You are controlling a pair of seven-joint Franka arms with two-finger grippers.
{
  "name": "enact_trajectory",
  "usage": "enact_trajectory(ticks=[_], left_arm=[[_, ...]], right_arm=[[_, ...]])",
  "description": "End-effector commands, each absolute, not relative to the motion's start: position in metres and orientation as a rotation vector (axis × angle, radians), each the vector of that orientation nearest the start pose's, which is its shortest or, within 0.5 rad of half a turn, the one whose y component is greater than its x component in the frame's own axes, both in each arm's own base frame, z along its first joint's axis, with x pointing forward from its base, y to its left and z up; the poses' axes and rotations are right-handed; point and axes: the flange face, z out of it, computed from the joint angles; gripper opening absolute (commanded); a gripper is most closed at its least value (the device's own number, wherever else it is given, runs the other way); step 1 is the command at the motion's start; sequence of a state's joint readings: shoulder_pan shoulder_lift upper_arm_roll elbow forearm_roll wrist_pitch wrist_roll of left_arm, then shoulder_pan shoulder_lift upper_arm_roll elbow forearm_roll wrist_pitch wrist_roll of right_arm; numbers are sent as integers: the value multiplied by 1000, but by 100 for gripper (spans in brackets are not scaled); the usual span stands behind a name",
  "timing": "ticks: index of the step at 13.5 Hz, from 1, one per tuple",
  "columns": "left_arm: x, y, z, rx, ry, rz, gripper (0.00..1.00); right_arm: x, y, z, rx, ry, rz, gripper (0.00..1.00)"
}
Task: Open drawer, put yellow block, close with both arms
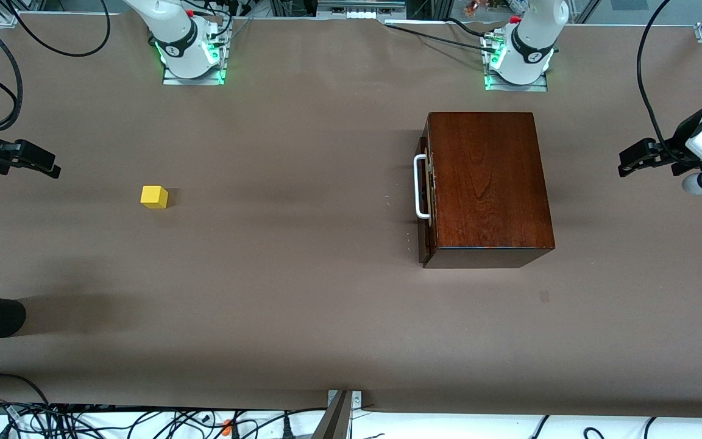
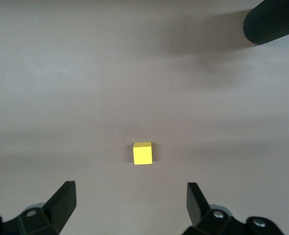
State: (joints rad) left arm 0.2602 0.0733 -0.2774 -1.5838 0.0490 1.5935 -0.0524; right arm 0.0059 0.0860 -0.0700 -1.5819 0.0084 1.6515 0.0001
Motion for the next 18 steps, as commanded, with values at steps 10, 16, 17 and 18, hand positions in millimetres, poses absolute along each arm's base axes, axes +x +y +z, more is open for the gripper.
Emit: enact_trajectory(ticks=[10,16,17,18], left_arm=[[568,-4,589,-3134,-1,95,100],[569,-7,589,-3133,6,93,100],[569,-7,588,-3133,9,95,100],[569,-8,589,-3133,9,93,100]], right_arm=[[575,-31,587,-3128,75,73,100],[575,-31,587,-3128,80,74,100],[575,-31,587,-3128,80,74,100],[575,-32,587,-3127,83,74,100]])
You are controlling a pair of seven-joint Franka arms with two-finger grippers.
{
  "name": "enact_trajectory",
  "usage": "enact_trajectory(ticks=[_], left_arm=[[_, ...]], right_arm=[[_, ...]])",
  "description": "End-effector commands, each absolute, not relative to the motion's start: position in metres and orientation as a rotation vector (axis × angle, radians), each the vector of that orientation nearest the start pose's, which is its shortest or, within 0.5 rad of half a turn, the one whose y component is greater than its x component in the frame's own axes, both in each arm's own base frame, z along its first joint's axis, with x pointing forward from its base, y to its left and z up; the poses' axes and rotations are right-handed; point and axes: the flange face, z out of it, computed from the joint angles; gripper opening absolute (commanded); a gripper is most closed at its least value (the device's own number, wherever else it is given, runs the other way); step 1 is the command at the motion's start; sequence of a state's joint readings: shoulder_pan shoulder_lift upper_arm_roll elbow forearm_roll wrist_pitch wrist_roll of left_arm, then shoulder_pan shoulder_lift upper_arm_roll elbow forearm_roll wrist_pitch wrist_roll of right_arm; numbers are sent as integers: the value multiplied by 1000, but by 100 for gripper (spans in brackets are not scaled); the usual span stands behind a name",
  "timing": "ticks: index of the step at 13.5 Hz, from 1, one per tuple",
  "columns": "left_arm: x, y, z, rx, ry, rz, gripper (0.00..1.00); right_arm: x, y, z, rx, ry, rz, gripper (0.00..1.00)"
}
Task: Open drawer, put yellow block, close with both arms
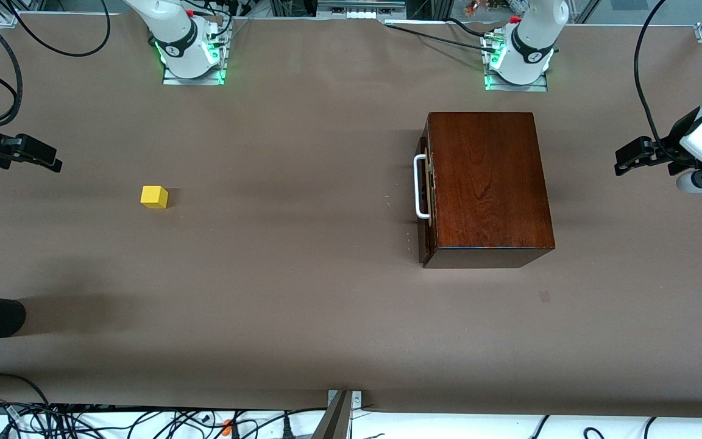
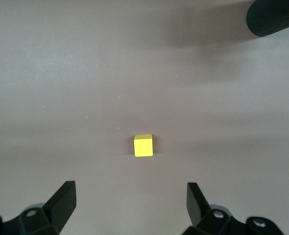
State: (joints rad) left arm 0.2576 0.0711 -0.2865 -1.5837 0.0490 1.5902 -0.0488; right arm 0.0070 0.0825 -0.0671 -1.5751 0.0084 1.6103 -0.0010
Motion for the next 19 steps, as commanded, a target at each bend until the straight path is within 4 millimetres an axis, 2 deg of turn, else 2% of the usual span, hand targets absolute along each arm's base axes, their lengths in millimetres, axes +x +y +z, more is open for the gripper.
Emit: enact_trajectory(ticks=[1,19], left_arm=[[569,-8,588,-3132,9,95,100],[569,-17,588,-3154,12,101,100]], right_arm=[[575,-31,587,-3129,80,74,100],[576,-31,585,-3129,80,81,100]])
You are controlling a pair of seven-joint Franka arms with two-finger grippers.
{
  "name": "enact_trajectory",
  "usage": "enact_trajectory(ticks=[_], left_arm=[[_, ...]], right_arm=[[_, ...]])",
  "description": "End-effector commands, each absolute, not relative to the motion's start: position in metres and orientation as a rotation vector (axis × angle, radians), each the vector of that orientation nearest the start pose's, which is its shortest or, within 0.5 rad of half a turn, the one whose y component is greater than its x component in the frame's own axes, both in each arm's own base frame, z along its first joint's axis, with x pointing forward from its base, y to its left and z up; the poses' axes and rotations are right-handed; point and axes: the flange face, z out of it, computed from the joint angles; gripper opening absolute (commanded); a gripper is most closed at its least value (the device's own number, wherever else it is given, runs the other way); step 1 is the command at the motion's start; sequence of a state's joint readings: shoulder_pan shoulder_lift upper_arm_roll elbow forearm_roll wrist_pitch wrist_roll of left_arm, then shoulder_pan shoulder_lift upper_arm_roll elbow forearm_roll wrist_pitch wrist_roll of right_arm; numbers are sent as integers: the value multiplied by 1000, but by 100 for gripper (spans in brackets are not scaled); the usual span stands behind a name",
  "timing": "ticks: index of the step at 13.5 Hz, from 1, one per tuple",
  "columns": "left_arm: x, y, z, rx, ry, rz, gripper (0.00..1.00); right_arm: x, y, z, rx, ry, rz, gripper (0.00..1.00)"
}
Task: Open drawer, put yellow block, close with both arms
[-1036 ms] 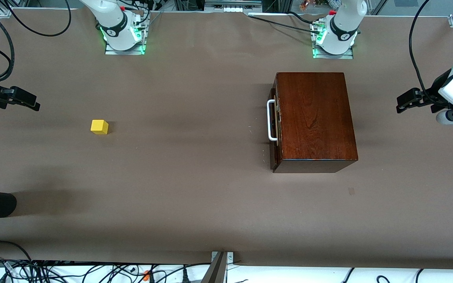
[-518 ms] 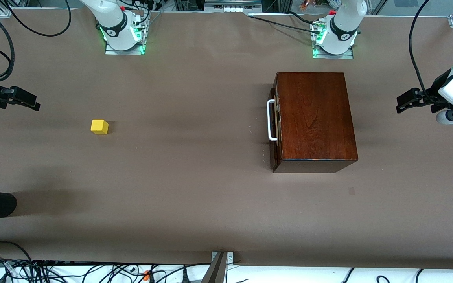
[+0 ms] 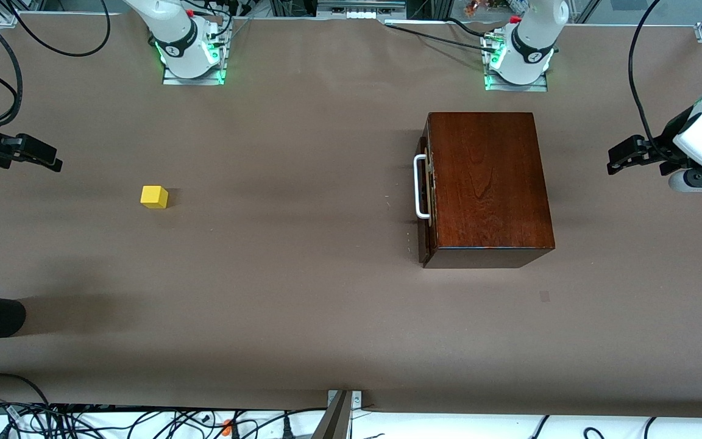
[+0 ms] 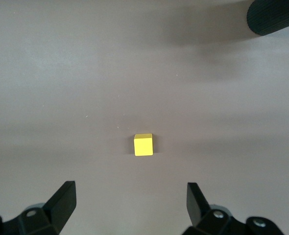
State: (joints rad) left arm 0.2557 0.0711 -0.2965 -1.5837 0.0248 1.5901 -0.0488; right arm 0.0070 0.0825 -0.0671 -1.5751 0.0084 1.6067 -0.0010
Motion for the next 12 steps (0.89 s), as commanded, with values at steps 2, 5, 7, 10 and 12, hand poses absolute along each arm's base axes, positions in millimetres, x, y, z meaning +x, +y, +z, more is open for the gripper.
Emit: enact_trajectory(ticks=[2,5,7,10,12], left_arm=[[568,-17,589,-3154,27,99,100],[567,-18,591,-3152,36,94,100],[568,-28,599,-3155,43,70,100],[569,-58,613,-3166,99,62,100],[567,-85,610,-3225,53,89,100]], right_arm=[[576,-31,585,-3130,80,81,100],[576,-31,585,-3130,80,81,100],[576,-31,585,-3130,78,81,100],[576,-31,585,-3131,63,81,100],[575,-31,586,-3128,63,78,100]])
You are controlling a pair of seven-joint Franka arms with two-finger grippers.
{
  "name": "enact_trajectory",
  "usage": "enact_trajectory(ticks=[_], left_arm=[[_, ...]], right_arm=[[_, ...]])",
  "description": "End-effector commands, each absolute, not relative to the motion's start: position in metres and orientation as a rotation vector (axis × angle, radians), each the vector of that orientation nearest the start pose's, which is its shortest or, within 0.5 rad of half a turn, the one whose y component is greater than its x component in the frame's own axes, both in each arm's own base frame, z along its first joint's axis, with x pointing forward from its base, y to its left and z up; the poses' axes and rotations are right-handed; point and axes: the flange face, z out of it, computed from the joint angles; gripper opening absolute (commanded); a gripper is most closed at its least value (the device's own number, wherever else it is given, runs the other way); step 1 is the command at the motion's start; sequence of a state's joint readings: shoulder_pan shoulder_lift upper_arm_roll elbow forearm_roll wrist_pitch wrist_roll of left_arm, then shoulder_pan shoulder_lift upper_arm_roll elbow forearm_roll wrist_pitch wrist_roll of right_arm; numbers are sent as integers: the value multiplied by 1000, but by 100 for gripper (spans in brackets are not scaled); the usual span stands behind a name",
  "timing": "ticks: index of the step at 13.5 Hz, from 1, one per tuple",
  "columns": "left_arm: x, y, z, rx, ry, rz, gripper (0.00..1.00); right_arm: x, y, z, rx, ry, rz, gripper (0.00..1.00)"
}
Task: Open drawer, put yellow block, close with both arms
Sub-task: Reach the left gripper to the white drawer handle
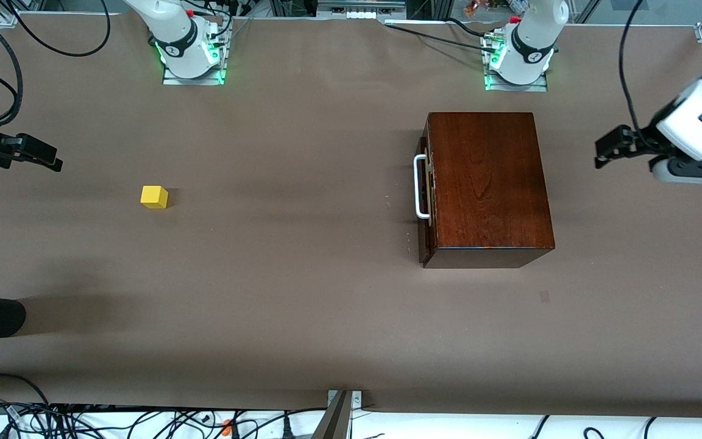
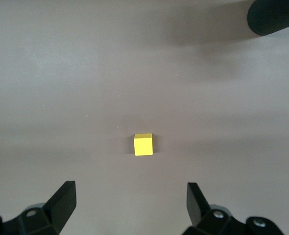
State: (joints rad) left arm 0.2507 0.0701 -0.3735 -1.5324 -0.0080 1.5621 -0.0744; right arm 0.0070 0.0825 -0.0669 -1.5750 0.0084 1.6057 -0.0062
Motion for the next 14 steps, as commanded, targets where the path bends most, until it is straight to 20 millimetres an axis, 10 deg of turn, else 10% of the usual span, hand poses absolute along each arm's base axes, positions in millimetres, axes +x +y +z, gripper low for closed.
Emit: enact_trajectory(ticks=[1,10,14], left_arm=[[567,-104,603,-3233,17,118,100],[520,-364,497,-3151,-32,245,100],[495,-433,454,-3085,-12,198,100]], right_arm=[[575,-33,588,-3128,68,71,100],[572,-34,592,-3130,70,64,100],[572,-34,593,-3131,70,59,100]])
